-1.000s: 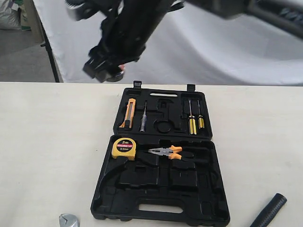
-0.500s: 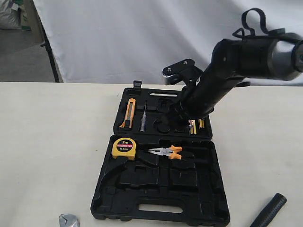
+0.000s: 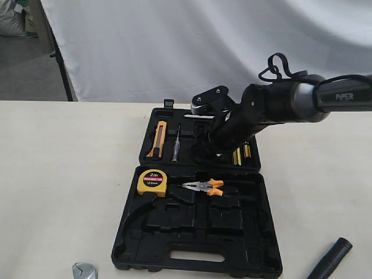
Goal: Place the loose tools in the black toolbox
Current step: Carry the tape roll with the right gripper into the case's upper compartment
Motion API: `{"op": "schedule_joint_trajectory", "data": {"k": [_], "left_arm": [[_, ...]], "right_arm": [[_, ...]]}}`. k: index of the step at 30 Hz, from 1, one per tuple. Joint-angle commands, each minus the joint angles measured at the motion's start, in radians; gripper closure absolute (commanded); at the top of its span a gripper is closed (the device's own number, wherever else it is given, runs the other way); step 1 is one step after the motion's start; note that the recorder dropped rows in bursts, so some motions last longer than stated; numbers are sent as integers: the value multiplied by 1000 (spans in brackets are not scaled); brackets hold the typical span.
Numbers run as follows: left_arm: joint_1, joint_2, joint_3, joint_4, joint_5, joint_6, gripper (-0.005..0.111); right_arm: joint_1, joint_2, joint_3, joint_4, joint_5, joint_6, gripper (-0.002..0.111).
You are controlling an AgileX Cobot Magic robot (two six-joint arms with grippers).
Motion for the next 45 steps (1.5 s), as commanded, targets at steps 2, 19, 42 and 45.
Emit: {"op": "schedule_joint_trajectory", "data": {"k": [2, 19, 42, 45], "left_arm": [[-4, -3, 3, -4, 1, -8, 106], [-4, -3, 3, -4, 1, -8, 106], [-4, -3, 3, -4, 1, -8, 106], [-4, -3, 3, -4, 1, -8, 106]], "right_arm": [[-2, 61, -65, 22, -17, 1, 109], [8, 139, -106, 59, -34, 34, 109], [6, 137, -106, 10, 39, 141, 80], [6, 137, -106, 10, 39, 141, 62]]}}
